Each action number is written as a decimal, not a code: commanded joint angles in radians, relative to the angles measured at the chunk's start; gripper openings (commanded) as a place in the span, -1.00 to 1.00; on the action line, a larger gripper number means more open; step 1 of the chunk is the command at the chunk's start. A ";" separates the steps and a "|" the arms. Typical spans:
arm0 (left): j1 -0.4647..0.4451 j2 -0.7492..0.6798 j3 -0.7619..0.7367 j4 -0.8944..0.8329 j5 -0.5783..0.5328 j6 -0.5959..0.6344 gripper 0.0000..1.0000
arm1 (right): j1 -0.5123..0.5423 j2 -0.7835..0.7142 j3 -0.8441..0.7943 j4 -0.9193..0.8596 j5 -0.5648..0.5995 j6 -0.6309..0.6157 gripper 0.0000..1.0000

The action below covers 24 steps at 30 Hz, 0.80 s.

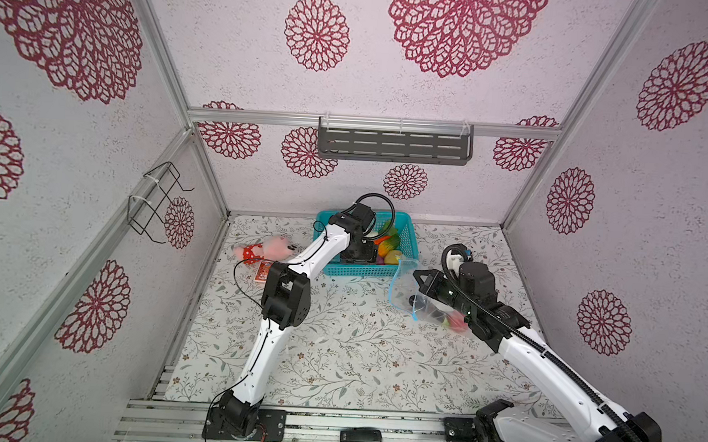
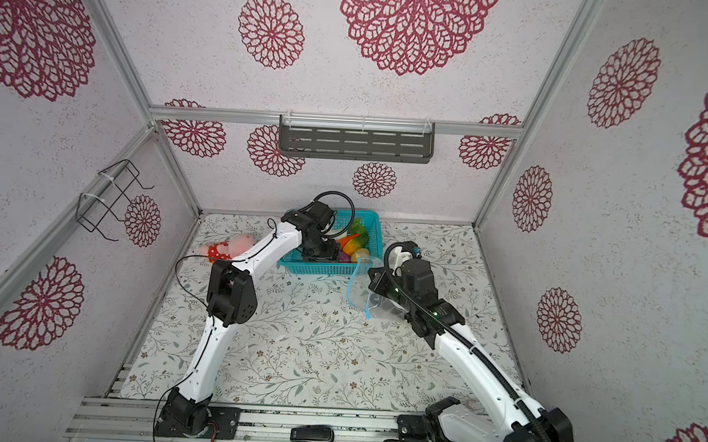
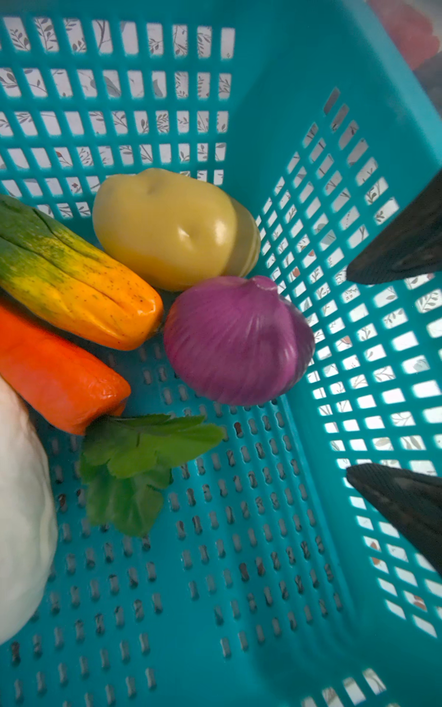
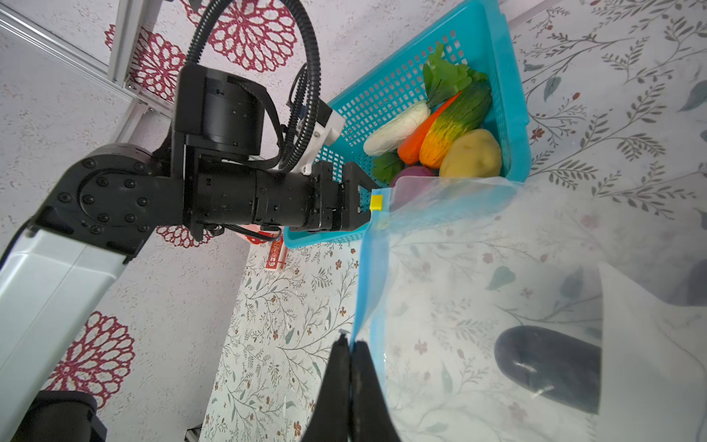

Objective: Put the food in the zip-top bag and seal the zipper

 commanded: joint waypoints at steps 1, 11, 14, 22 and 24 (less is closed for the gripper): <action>0.005 -0.033 -0.014 0.016 -0.019 -0.016 0.57 | -0.001 -0.018 0.032 0.008 0.007 -0.016 -1.00; 0.004 -0.010 0.002 0.023 -0.027 -0.039 0.59 | -0.002 -0.005 0.034 0.015 0.005 -0.049 -1.00; 0.005 0.000 0.002 0.026 -0.033 -0.044 0.58 | -0.002 -0.001 0.032 0.017 0.004 -0.052 -1.00; 0.005 0.029 0.002 0.048 -0.041 -0.057 0.58 | -0.003 0.014 0.030 0.025 -0.003 -0.056 -1.00; 0.004 0.037 0.002 0.056 -0.041 -0.061 0.58 | -0.003 0.017 0.031 0.027 -0.004 -0.056 -1.00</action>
